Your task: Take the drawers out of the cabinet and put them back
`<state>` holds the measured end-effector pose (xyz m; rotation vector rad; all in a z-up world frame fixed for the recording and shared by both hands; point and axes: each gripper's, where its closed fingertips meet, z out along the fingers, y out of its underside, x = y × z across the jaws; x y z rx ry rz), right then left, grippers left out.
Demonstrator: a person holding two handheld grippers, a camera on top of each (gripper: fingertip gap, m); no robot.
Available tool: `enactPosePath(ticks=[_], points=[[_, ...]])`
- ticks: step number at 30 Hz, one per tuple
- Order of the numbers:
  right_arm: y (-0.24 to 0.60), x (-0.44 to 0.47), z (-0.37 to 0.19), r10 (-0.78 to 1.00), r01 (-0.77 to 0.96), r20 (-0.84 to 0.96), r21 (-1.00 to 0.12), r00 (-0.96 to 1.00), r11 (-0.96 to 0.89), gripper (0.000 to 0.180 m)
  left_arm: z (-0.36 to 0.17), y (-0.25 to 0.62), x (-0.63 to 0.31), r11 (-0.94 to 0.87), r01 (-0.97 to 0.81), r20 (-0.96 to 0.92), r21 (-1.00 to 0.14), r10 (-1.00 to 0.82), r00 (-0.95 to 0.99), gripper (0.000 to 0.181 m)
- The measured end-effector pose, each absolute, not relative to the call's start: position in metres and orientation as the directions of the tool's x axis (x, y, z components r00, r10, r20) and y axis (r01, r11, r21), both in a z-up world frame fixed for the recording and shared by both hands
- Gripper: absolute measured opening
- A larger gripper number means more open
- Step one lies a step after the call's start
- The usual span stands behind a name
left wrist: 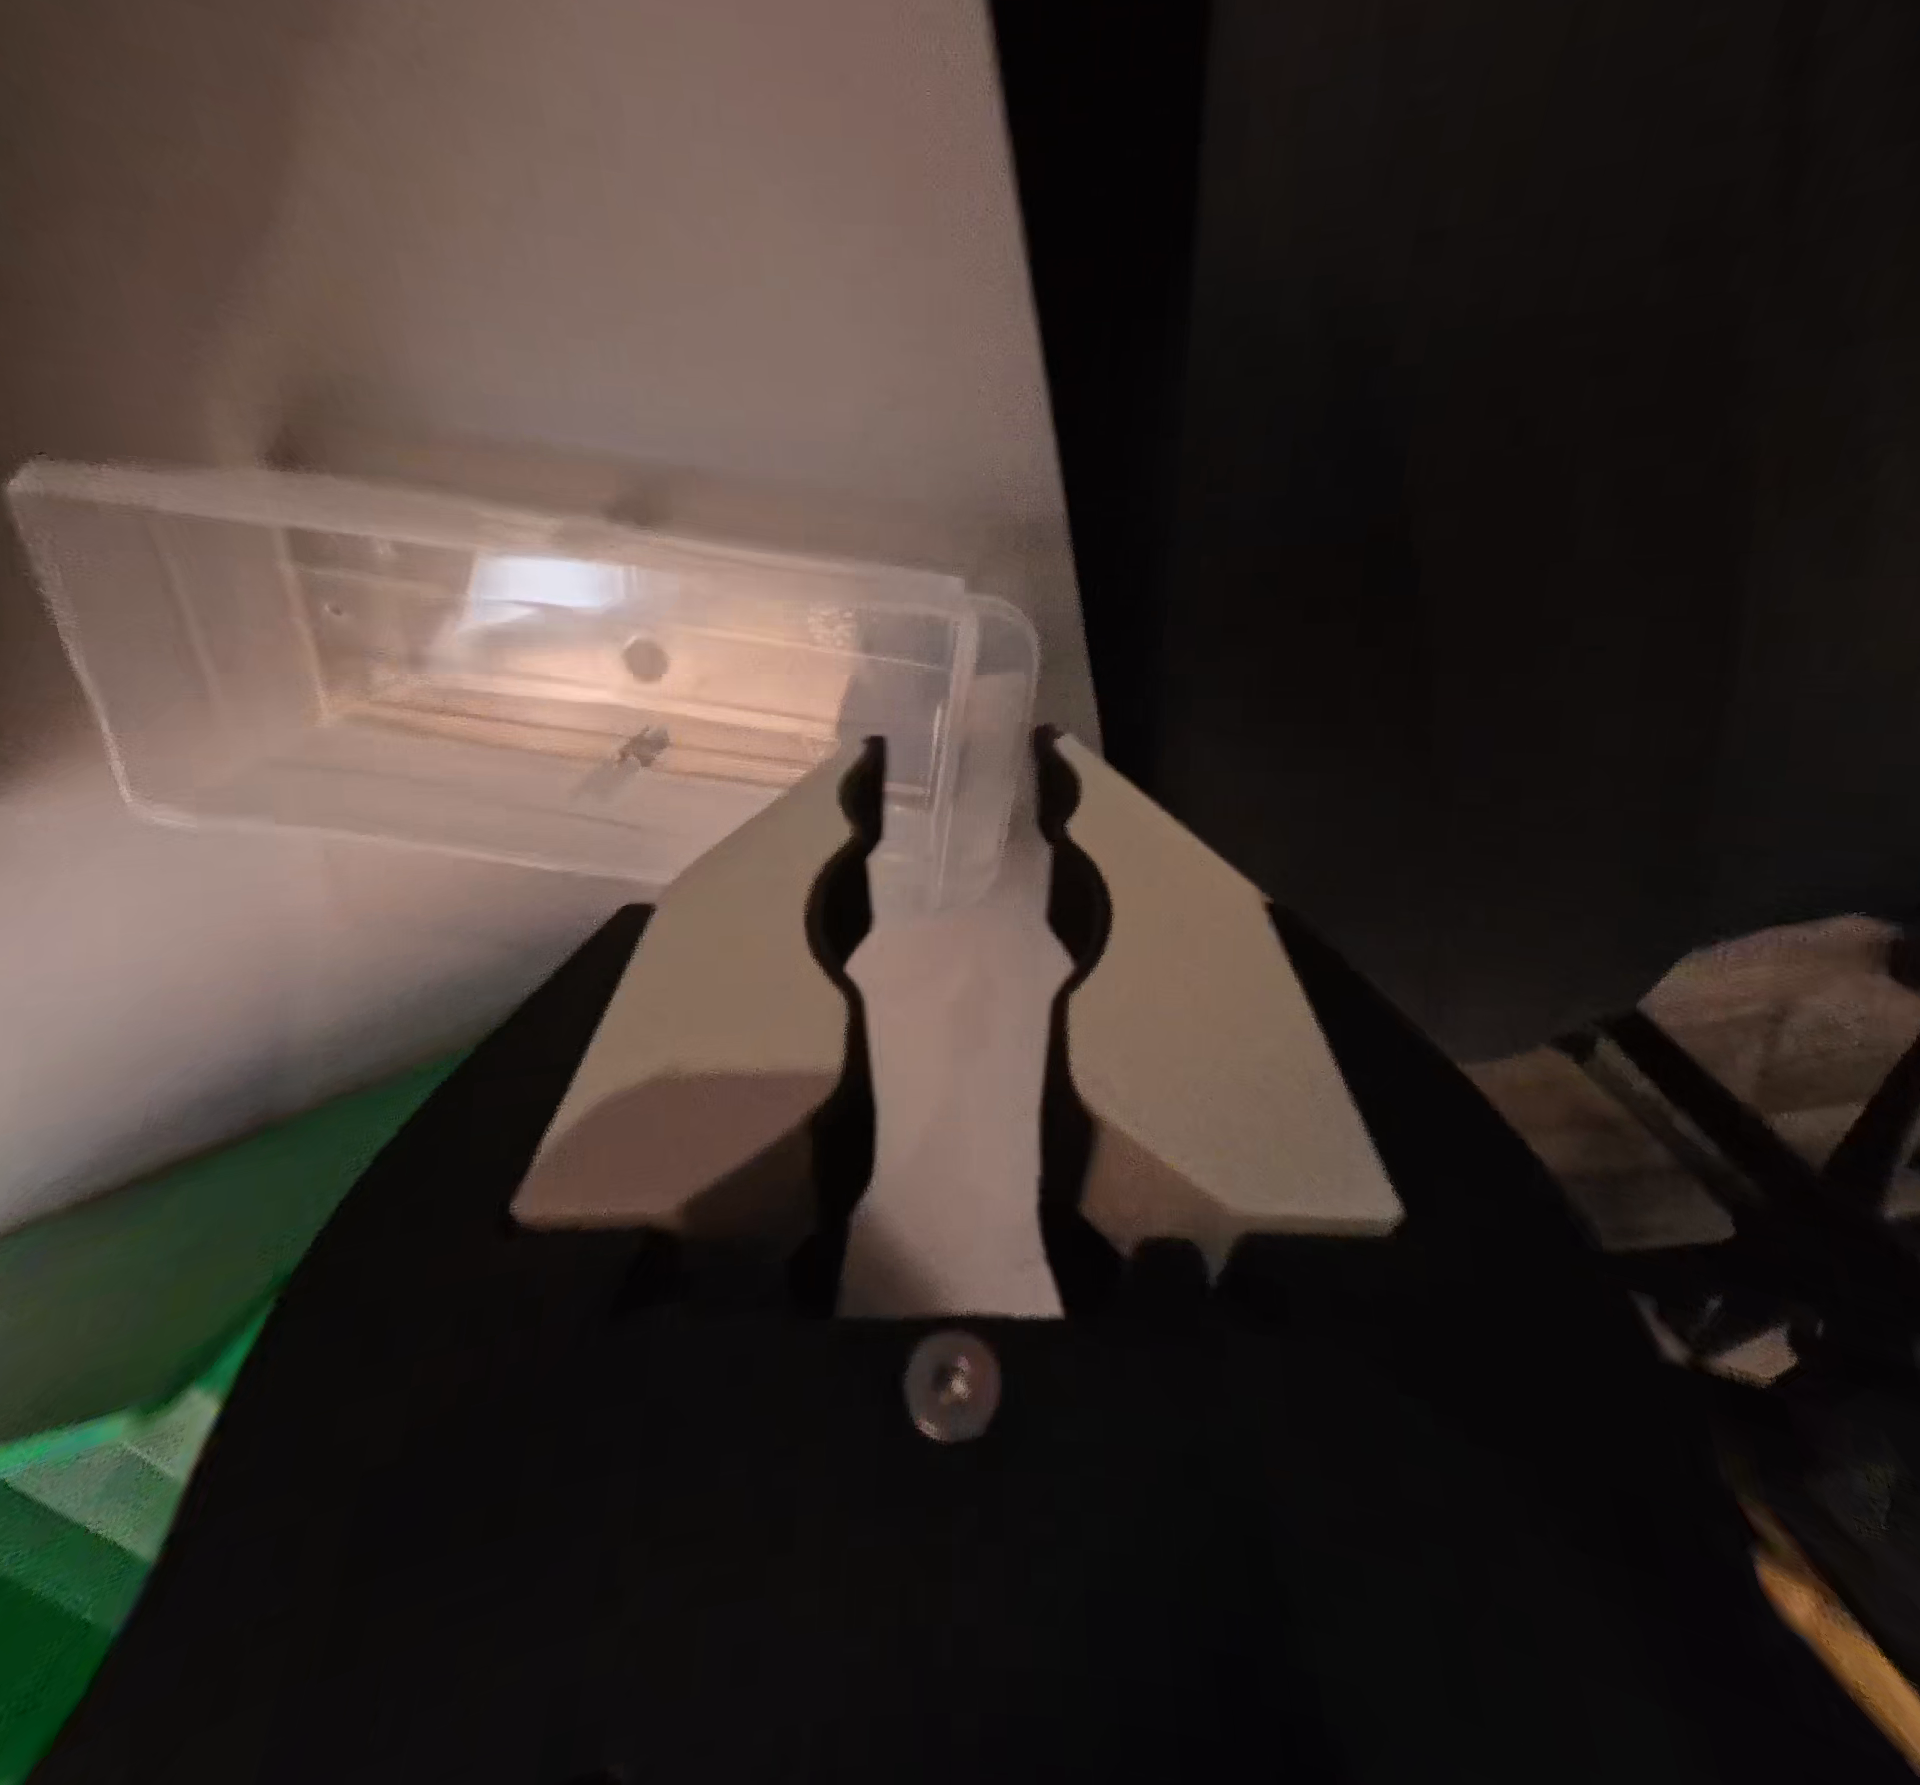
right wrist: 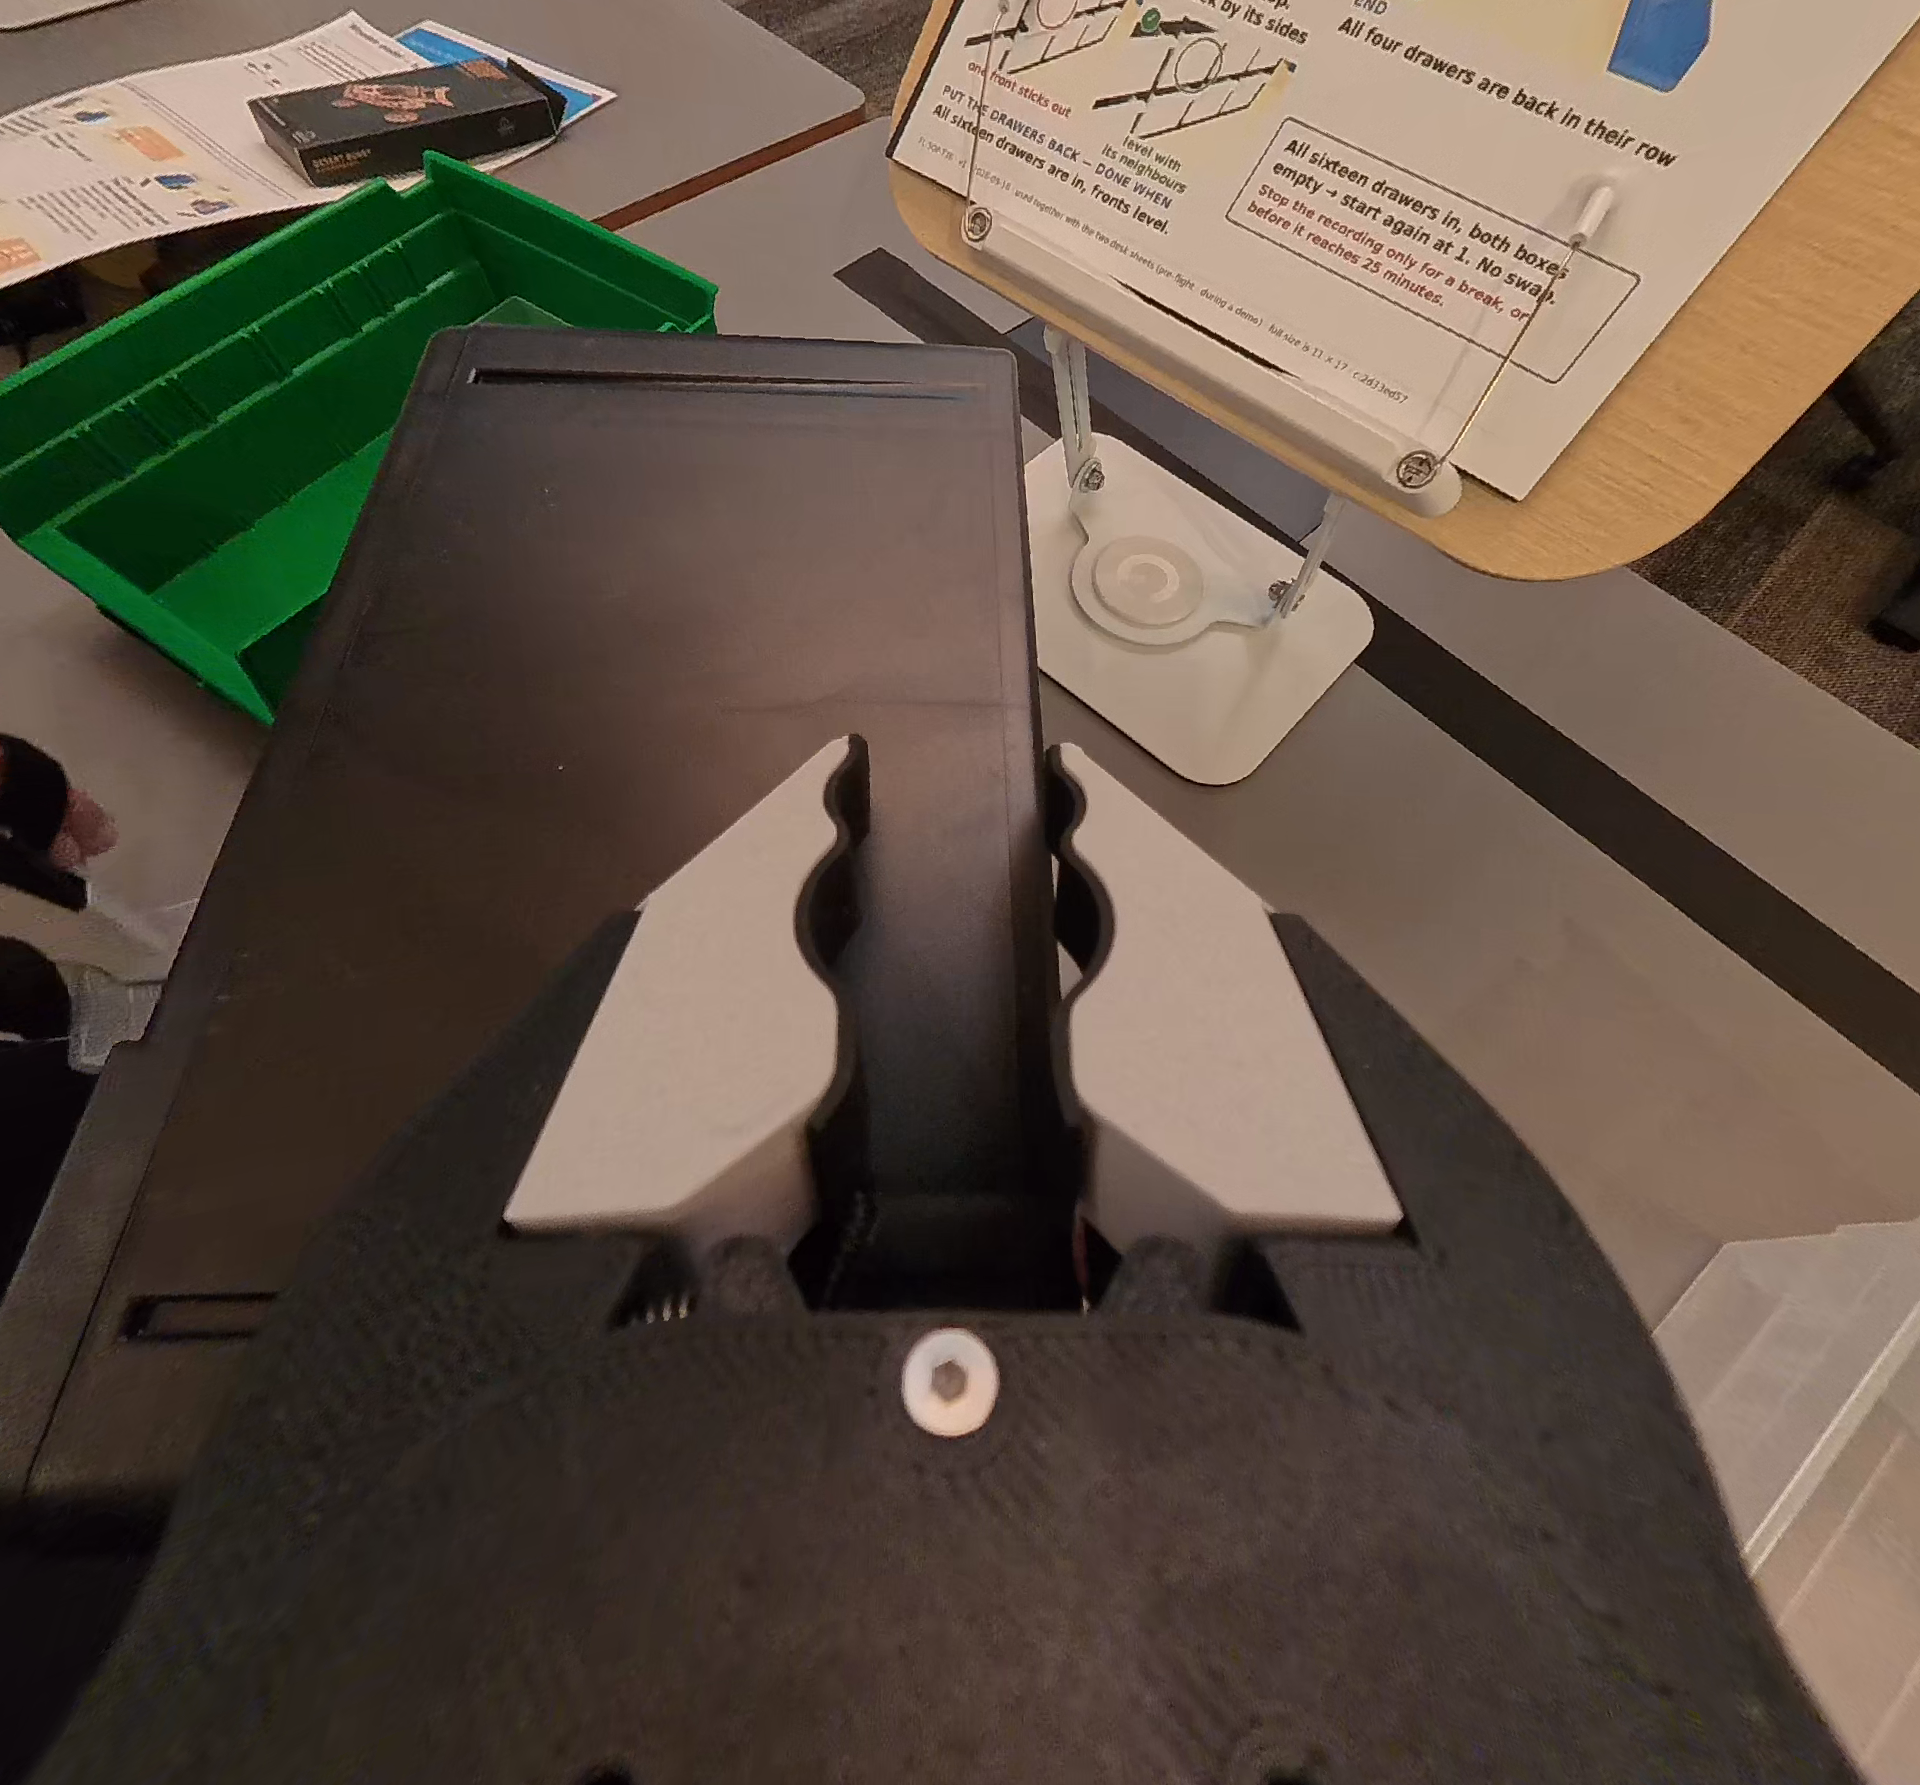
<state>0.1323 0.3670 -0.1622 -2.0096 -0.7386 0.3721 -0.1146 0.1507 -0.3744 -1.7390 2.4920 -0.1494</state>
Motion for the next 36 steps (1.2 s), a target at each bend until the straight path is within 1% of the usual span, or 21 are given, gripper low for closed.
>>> enactPosePath(ticks=[2,3,4,5,7,8,9,10,12,13,14,15,17,18,19,21,24,27,30,33,36], points=[[0.367,0.132,-0.162,0.635,0.351,0.031,-0.853,0.772,-0.386,0.032,-0.368,0.153,-0.119,0.239,-0.955,-0.039,-0.175,-0.971,-0.236,0.051],[0.367,0.132,-0.162,0.635,0.352,0.031,-0.853,0.772,-0.385,0.032,-0.364,0.158,-0.122,0.187,-0.964,-0.073,-0.190,-0.982,-0.176,0.056],[0.367,0.132,-0.162,0.636,0.353,0.032,-0.853,0.771,-0.385,0.032,-0.360,0.163,-0.123,0.128,-0.967,-0.110,-0.219,-0.988,-0.106,0.068],[0.367,0.132,-0.162,0.637,0.354,0.033,-0.853,0.770,-0.384,0.032,-0.356,0.169,-0.122,0.040,-0.965,-0.136,-0.259,-0.991,-0.005,0.090],[0.367,0.132,-0.162,0.637,0.355,0.033,-0.852,0.770,-0.384,0.032,-0.353,0.177,-0.120,-0.155,-0.933,-0.135,-0.325,-0.969,0.208,0.109],[0.367,0.132,-0.162,0.637,0.355,0.033,-0.853,0.770,-0.384,0.032,-0.353,0.170,-0.110,-0.212,-0.899,-0.086,-0.384,-0.961,0.263,0.116],[0.367,0.132,-0.162,0.637,0.355,0.034,-0.853,0.770,-0.383,0.032,-0.354,0.173,-0.104,-0.288,-0.862,-0.075,-0.418,-0.934,0.348,0.116],[0.367,0.132,-0.162,0.637,0.355,0.034,-0.853,0.770,-0.383,0.032,-0.357,0.179,-0.104,-0.334,-0.842,-0.100,-0.423,-0.907,0.410,0.115],[0.367,0.132,-0.162,0.636,0.354,0.034,-0.853,0.771,-0.383,0.032,-0.368,0.187,-0.110,-0.368,-0.847,-0.156,-0.384,-0.878,0.452,0.113],[0.367,0.132,-0.162,0.636,0.354,0.035,-0.854,0.771,-0.382,0.032,-0.374,0.191,-0.114,-0.405,-0.839,-0.157,-0.363,-0.861,0.483,0.111],[0.367,0.132,-0.162,0.636,0.354,0.035,-0.854,0.771,-0.382,0.032,-0.380,0.189,-0.115,-0.426,-0.834,-0.118,-0.352,-0.863,0.491,0.110],[0.367,0.132,-0.162,0.636,0.354,0.035,-0.854,0.771,-0.382,0.032,-0.386,0.186,-0.115,-0.454,-0.826,-0.076,-0.335,-0.860,0.504,0.102],[0.367,0.132,-0.162,0.636,0.354,0.034,-0.853,0.771,-0.383,0.032,-0.392,0.186,-0.118,-0.475,-0.821,-0.042,-0.316,-0.857,0.513,0.071],[0.367,0.132,-0.162,0.635,0.354,0.034,-0.853,0.771,-0.383,0.032,-0.391,0.188,-0.114,-0.475,-0.810,-0.025,-0.343,-0.858,0.514,0.067],[0.367,0.132,-0.162,0.635,0.355,0.035,-0.852,0.772,-0.384,0.032,-0.391,0.188,-0.113,-0.477,-0.809,-0.009,-0.345,-0.860,0.511,0.065],[0.367,0.132,-0.162,0.635,0.356,0.036,-0.851,0.772,-0.386,0.032,-0.385,0.186,-0.109,-0.476,-0.818,0.015,-0.323,-0.867,0.498,0.063],[0.367,0.132,-0.162,0.635,0.354,0.034,-0.853,0.772,-0.384,0.032,-0.358,0.180,-0.083,-0.438,-0.823,0.052,-0.362,-0.891,0.452,0.063],[0.367,0.132,-0.162,0.636,0.354,0.034,-0.853,0.771,-0.383,0.032,-0.326,0.172,-0.057,-0.366,-0.852,0.025,-0.374,-0.923,0.385,0.063],[0.367,0.132,-0.162,0.638,0.354,0.034,-0.853,0.770,-0.383,0.032,-0.297,0.161,-0.030,-0.310,-0.861,0.046,-0.404,-0.947,0.319,0.063],[0.367,0.132,-0.162,0.638,0.356,0.034,-0.853,0.769,-0.383,0.032,-0.284,0.160,-0.018,-0.303,-0.872,0.061,-0.384,-0.951,0.304,0.062],[0.367,0.132,-0.162,0.638,0.355,0.034,-0.853,0.769,-0.382,0.032,-0.282,0.168,-0.017,-0.332,-0.881,0.079,-0.336,-0.942,0.325,0.062]])
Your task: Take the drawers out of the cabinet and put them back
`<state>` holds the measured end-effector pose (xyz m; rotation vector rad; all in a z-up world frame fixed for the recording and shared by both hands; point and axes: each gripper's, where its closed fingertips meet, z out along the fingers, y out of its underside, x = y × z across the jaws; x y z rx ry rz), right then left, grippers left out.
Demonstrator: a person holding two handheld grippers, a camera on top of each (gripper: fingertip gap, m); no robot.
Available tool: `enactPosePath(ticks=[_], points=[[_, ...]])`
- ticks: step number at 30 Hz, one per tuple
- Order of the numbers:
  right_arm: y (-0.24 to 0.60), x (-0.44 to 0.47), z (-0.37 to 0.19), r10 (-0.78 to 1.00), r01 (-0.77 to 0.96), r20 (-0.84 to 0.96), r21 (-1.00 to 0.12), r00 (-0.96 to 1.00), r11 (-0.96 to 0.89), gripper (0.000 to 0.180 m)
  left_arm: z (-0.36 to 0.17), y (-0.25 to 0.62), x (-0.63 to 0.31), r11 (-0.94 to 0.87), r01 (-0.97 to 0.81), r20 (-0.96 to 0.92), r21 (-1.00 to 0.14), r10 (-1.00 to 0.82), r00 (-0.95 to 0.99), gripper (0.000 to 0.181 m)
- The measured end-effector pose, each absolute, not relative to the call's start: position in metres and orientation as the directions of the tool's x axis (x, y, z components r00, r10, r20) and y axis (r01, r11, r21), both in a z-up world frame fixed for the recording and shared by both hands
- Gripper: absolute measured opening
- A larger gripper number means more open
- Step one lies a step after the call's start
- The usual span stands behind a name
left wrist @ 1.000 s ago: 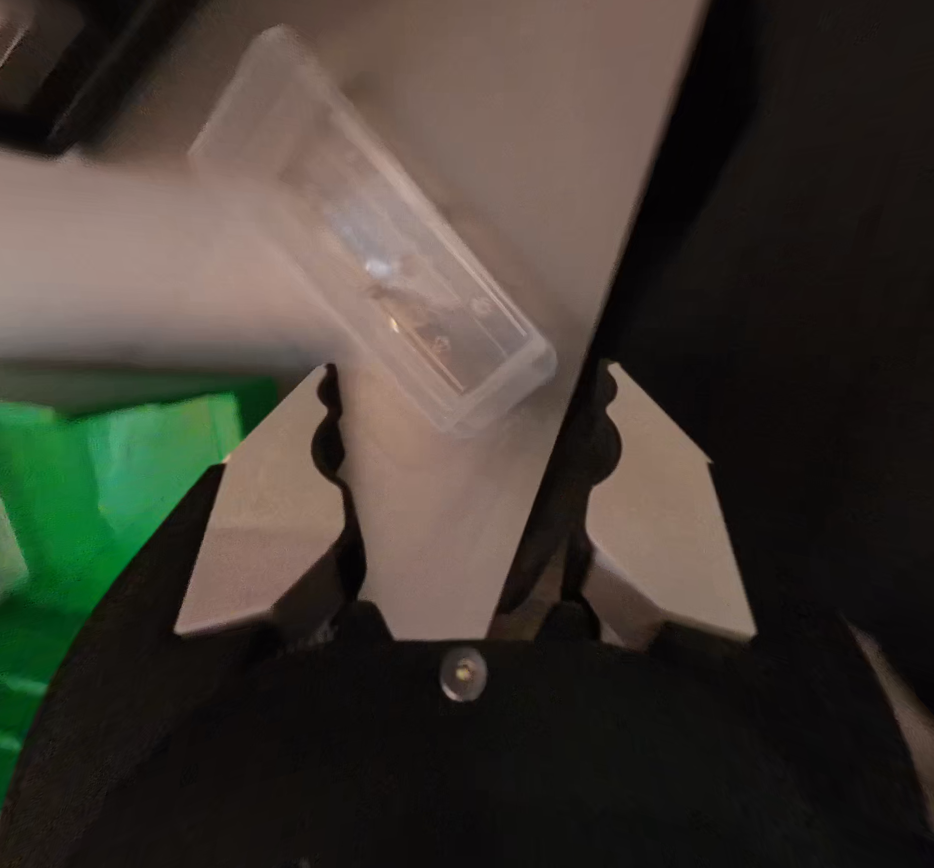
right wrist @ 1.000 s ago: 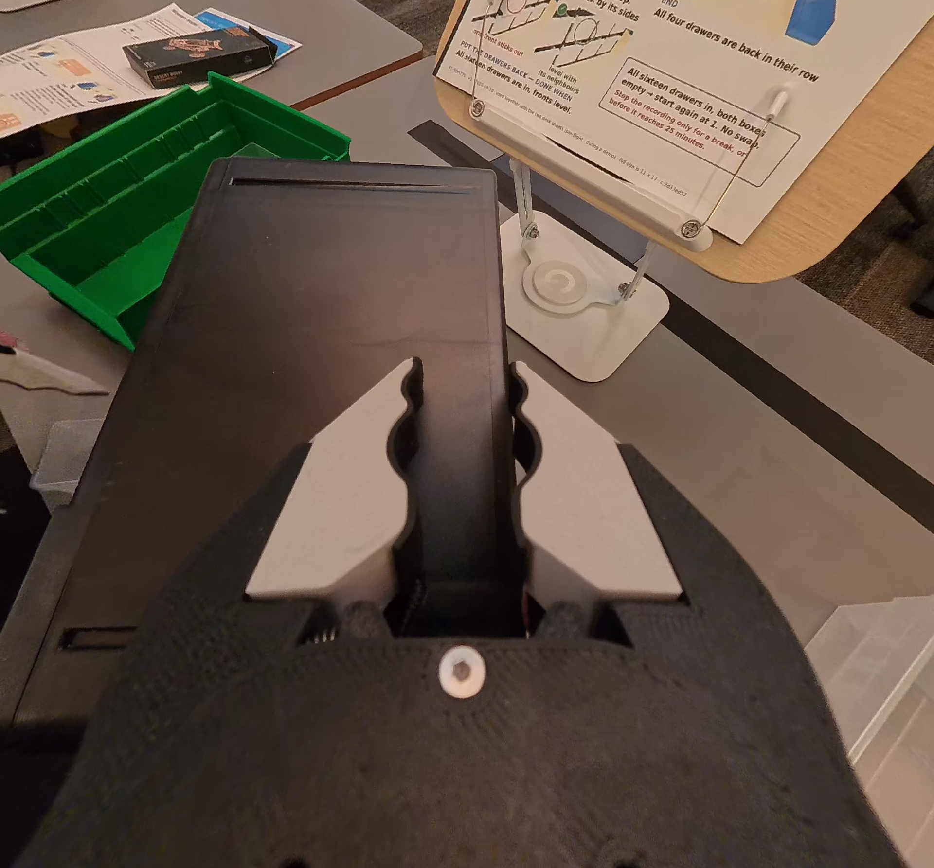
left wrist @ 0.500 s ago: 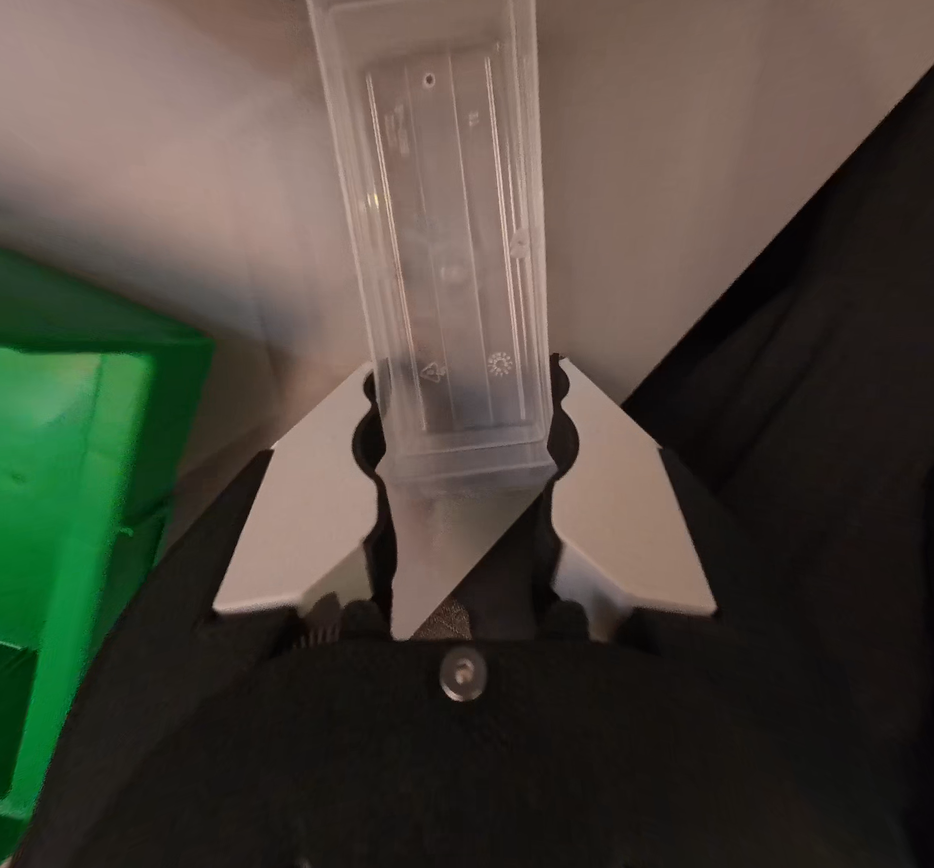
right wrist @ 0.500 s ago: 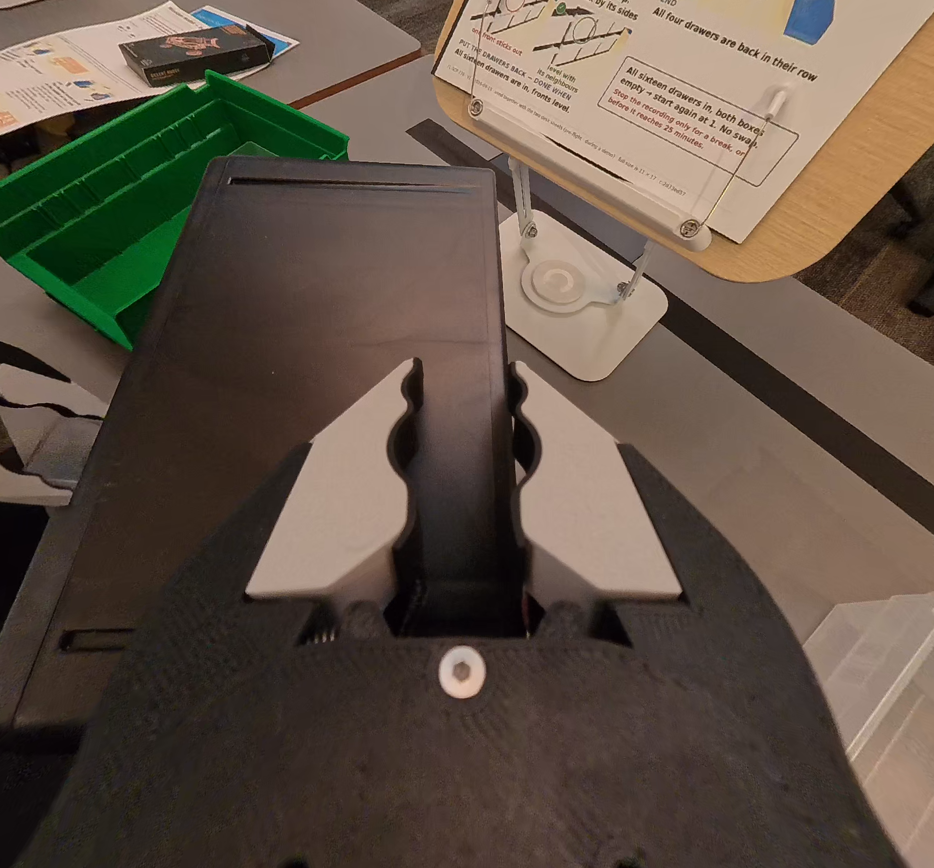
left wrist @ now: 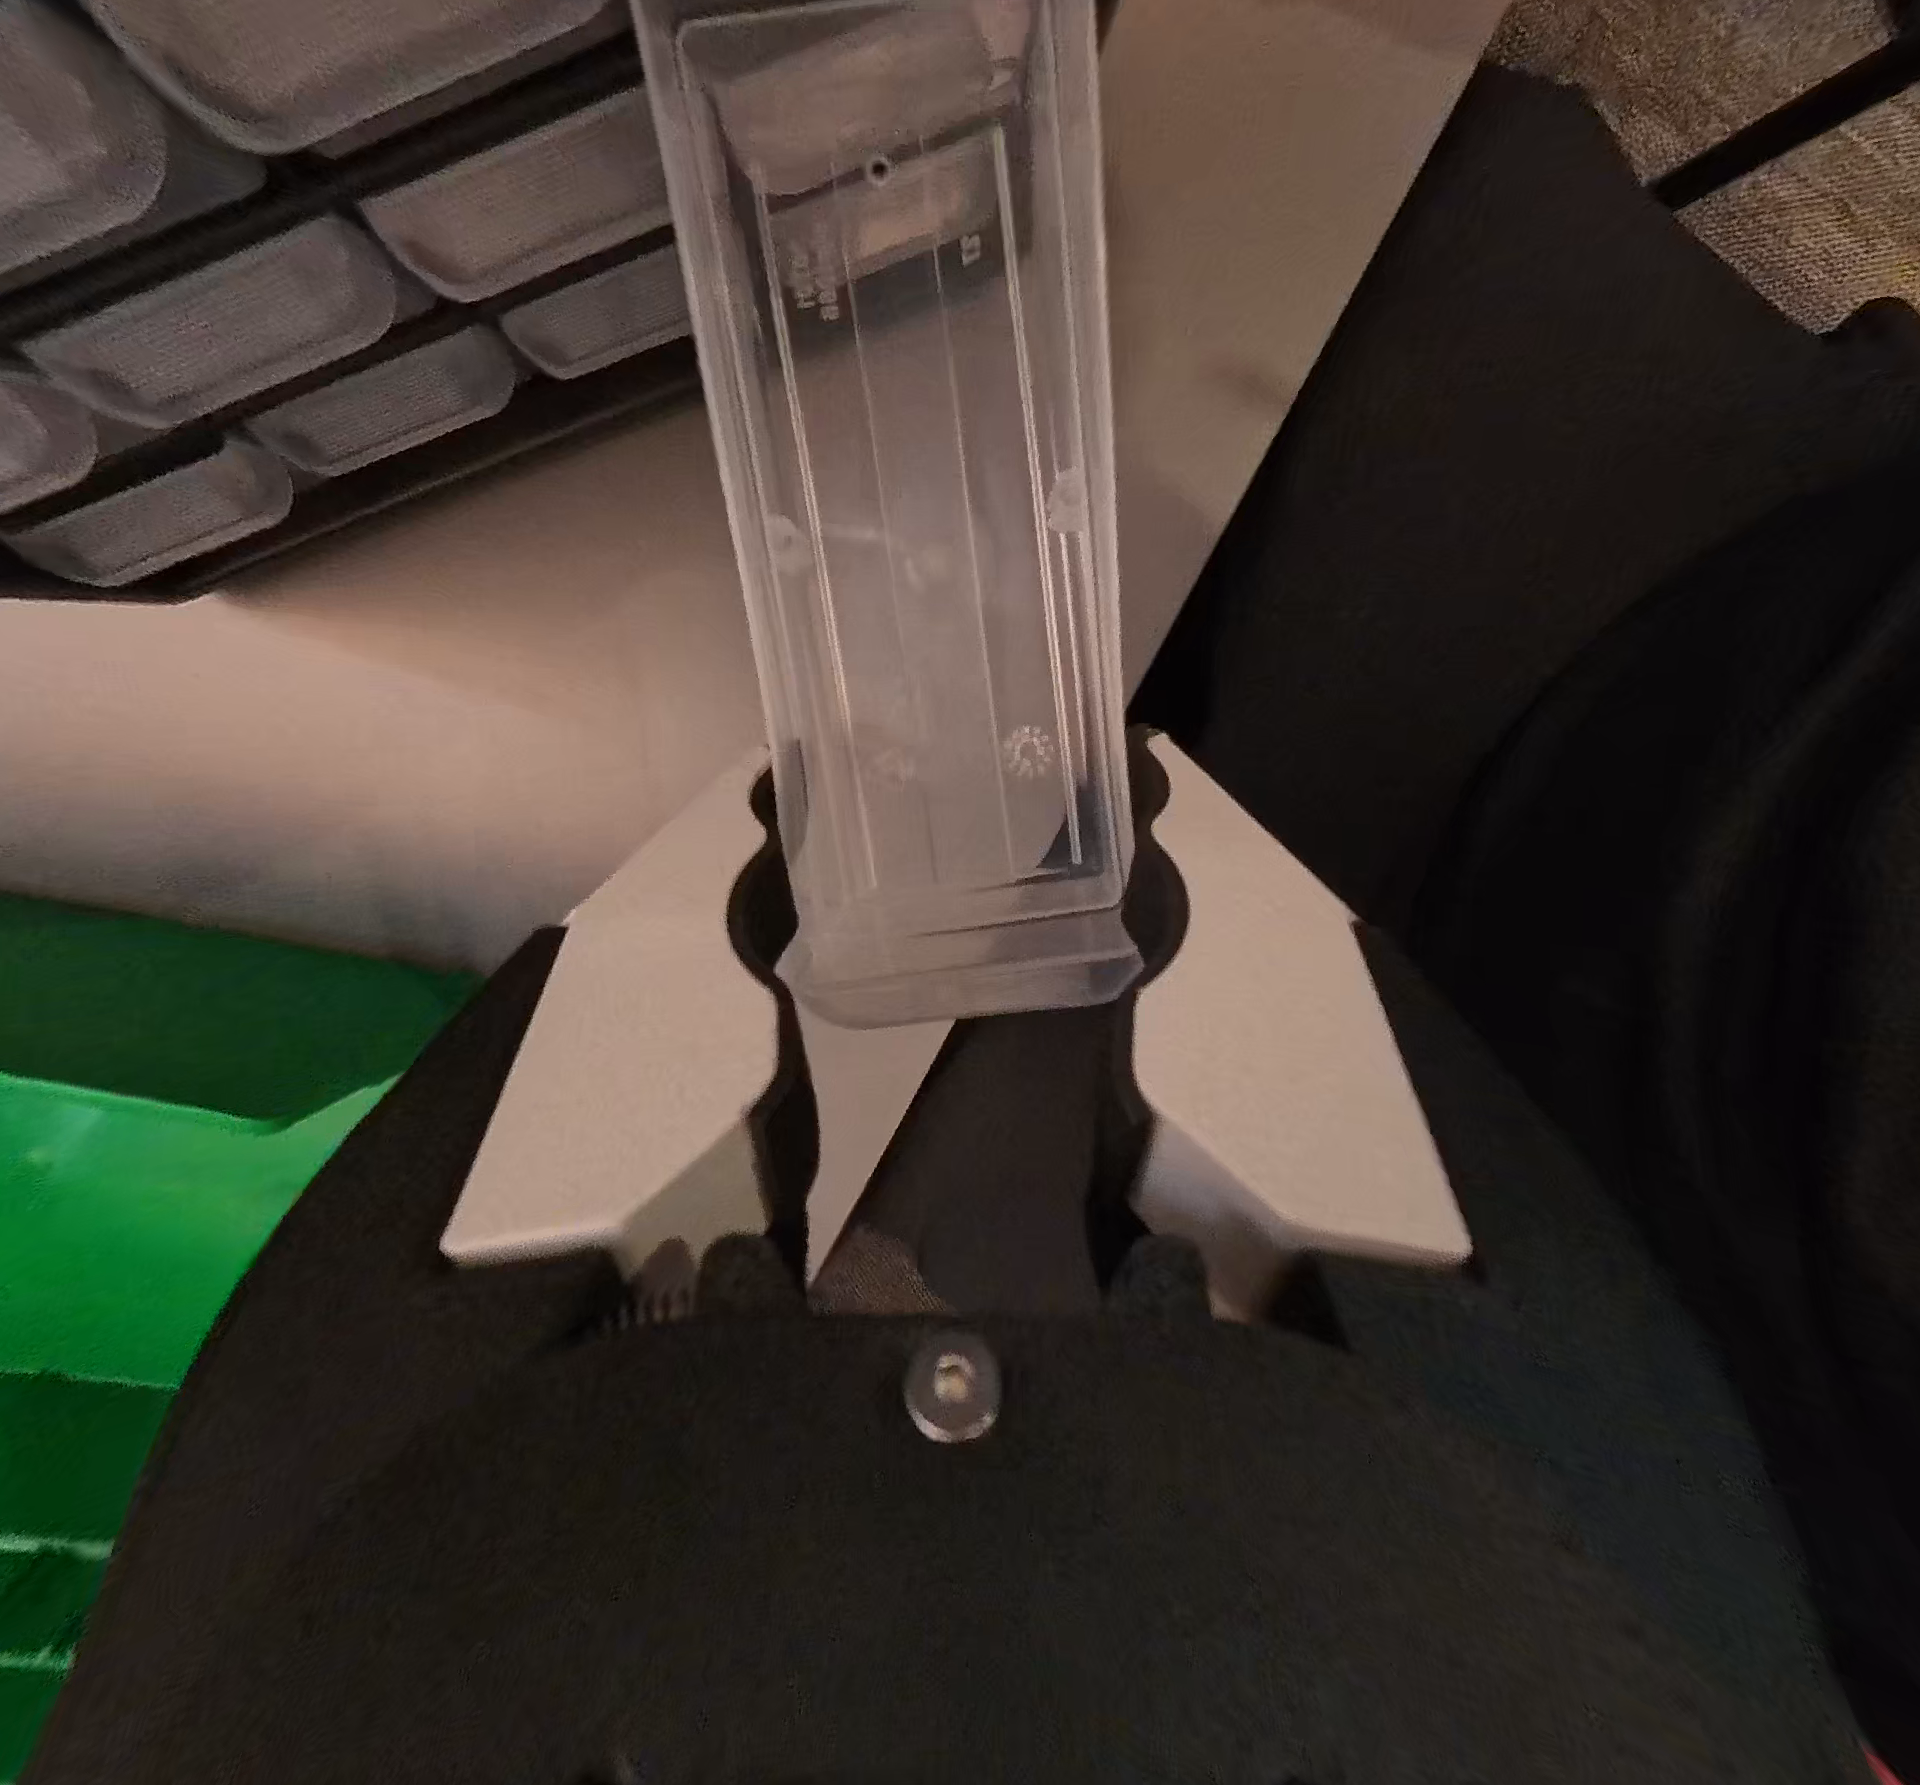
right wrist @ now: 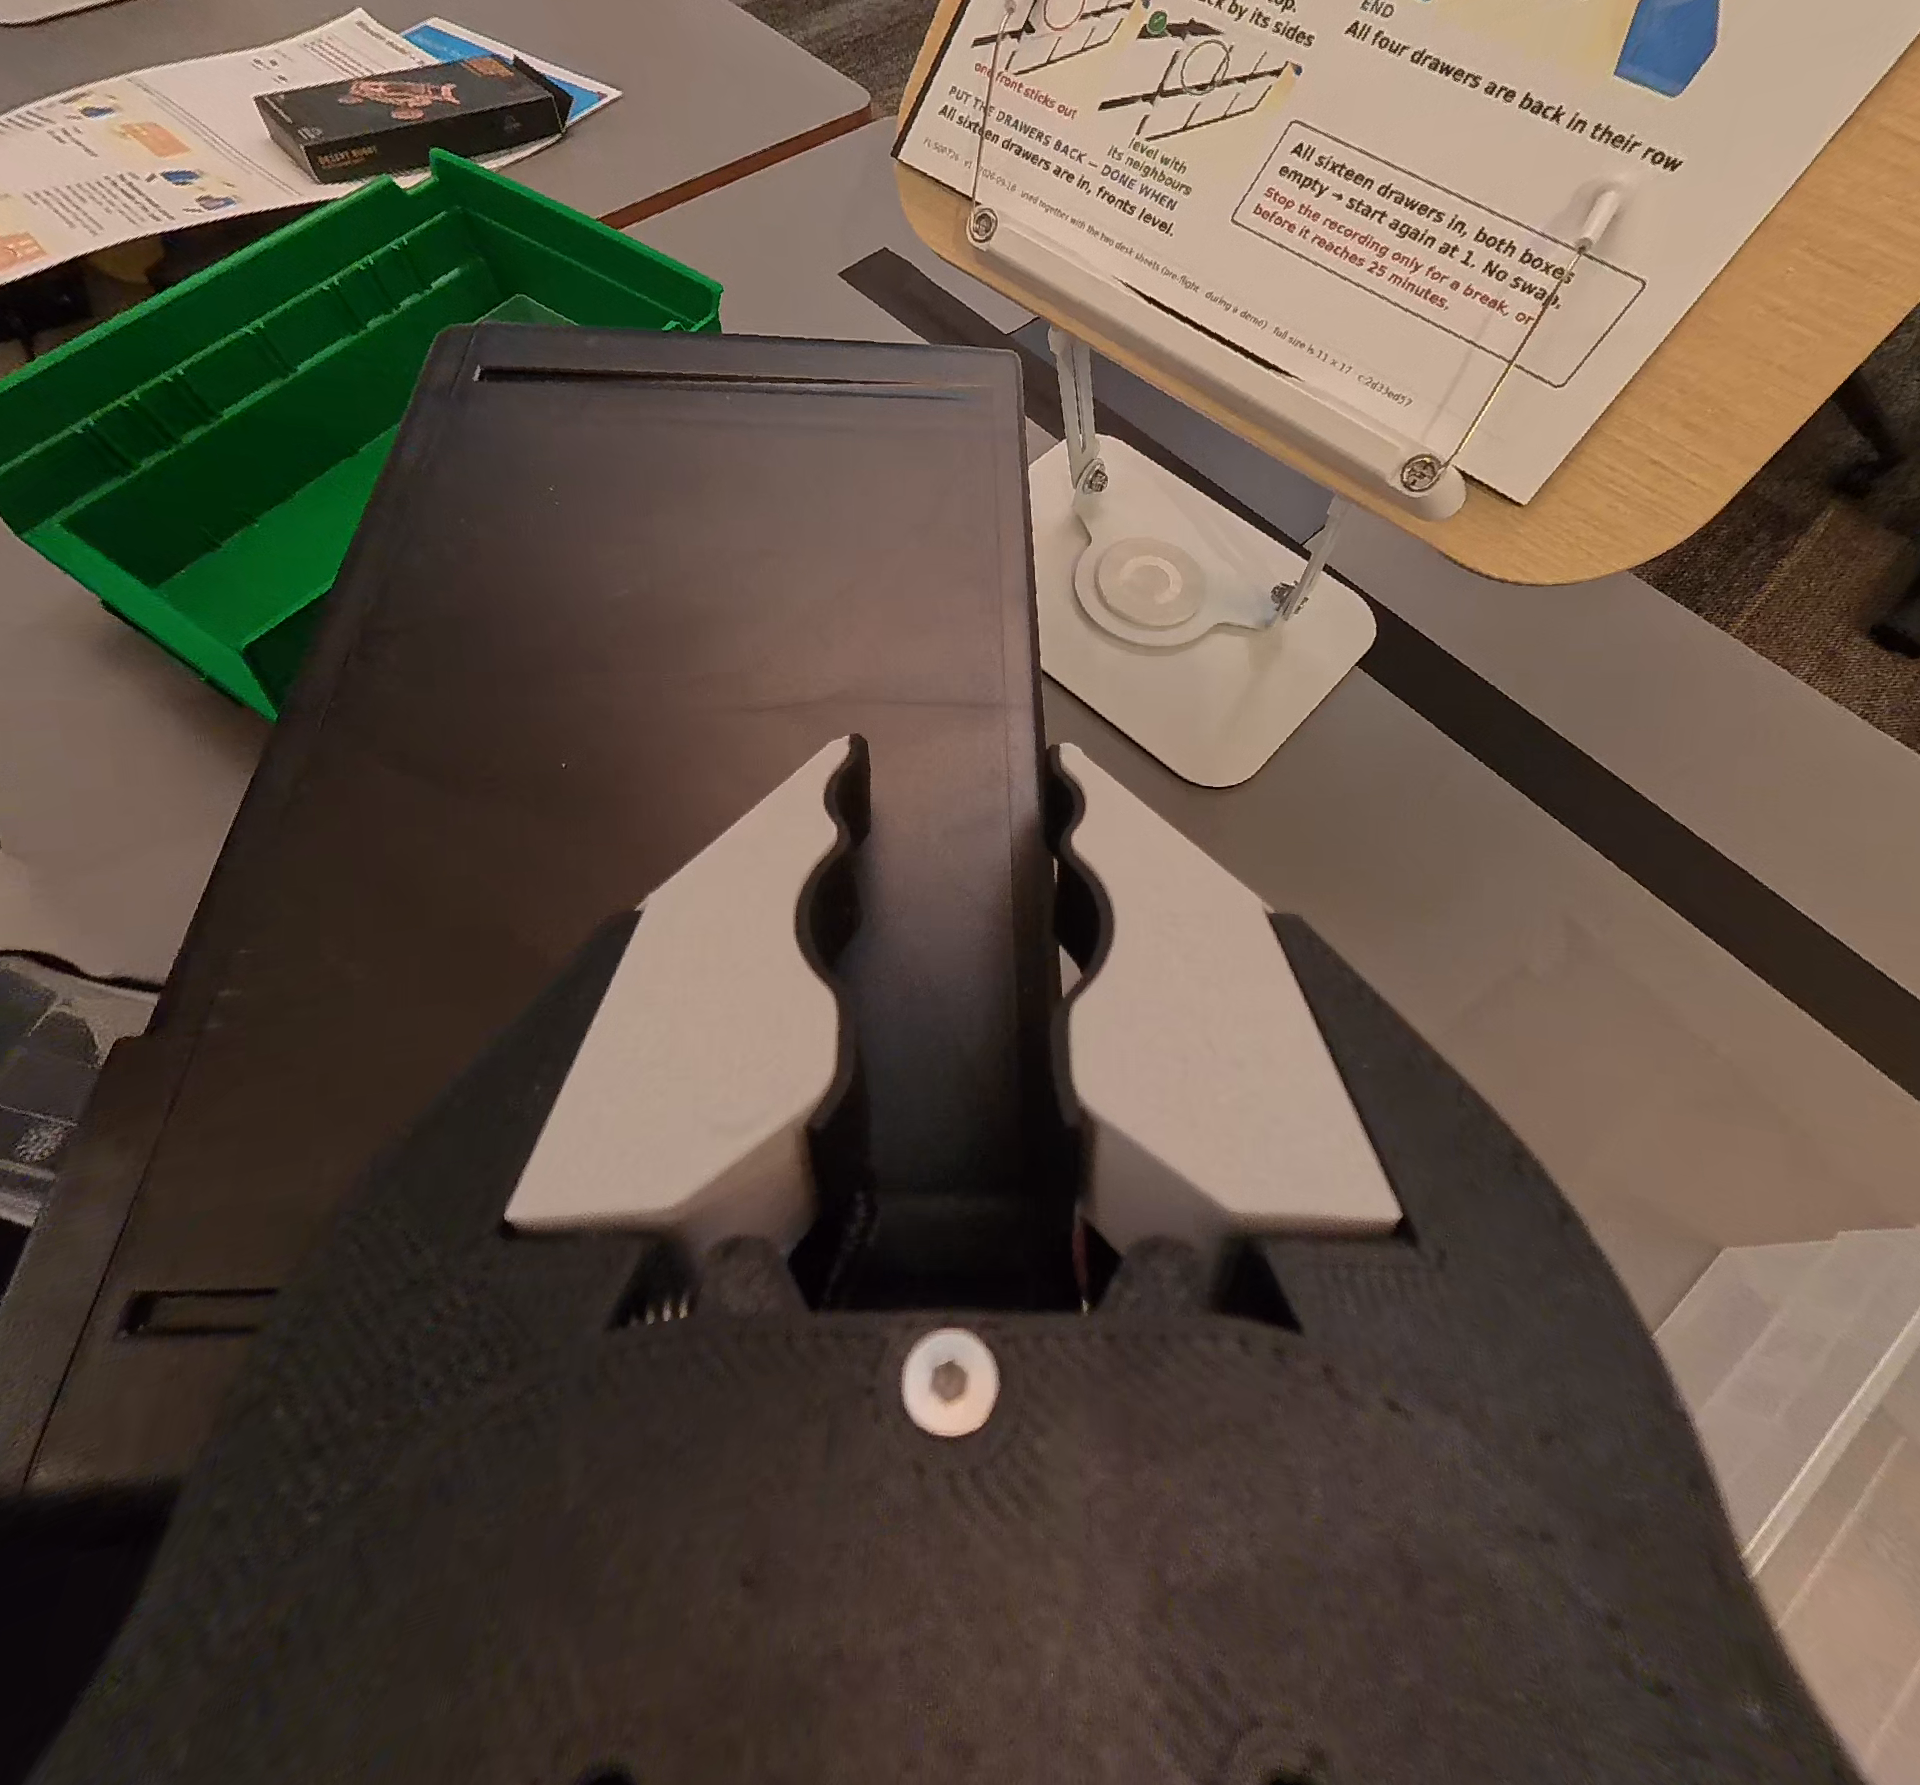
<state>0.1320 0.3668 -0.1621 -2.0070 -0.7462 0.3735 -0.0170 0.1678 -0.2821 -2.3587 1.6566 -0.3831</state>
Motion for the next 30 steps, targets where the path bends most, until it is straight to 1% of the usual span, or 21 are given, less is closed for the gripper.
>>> enactPosePath(ticks=[4,7,10,14,16,24,27,30], points=[[0.367,0.132,-0.162,0.639,0.355,0.034,-0.853,0.769,-0.383,0.032,-0.277,0.167,-0.011,-0.340,-0.889,0.136,-0.306,-0.940,0.312,0.062],[0.367,0.132,-0.162,0.639,0.356,0.033,-0.853,0.768,-0.383,0.032,-0.272,0.169,-0.011,-0.334,-0.902,0.129,-0.272,-0.942,0.310,0.061],[0.367,0.132,-0.162,0.640,0.355,0.032,-0.852,0.768,-0.384,0.032,-0.264,0.170,-0.008,-0.341,-0.900,0.127,-0.271,-0.940,0.318,0.061],[0.367,0.132,-0.162,0.641,0.355,0.030,-0.852,0.767,-0.384,0.032,-0.251,0.178,-0.002,-0.344,-0.888,0.094,-0.304,-0.939,0.332,0.061],[0.367,0.132,-0.162,0.640,0.355,0.031,-0.853,0.767,-0.384,0.032,-0.247,0.180,0.003,-0.360,-0.868,0.103,-0.341,-0.932,0.346,0.061],[0.369,0.134,-0.162,0.636,0.349,0.031,-0.856,0.771,-0.382,0.031,-0.285,0.182,0.025,-0.401,-0.802,0.049,-0.442,-0.904,0.425,0.061],[0.370,0.135,-0.162,0.632,0.339,0.022,-0.859,0.775,-0.385,0.032,-0.284,0.181,0.031,-0.413,-0.773,0.054,-0.482,-0.894,0.445,0.061],[0.370,0.135,-0.162,0.630,0.343,0.028,-0.857,0.776,-0.385,0.032,-0.276,0.181,0.037,-0.455,-0.715,0.101,-0.532,-0.872,0.480,0.061]])
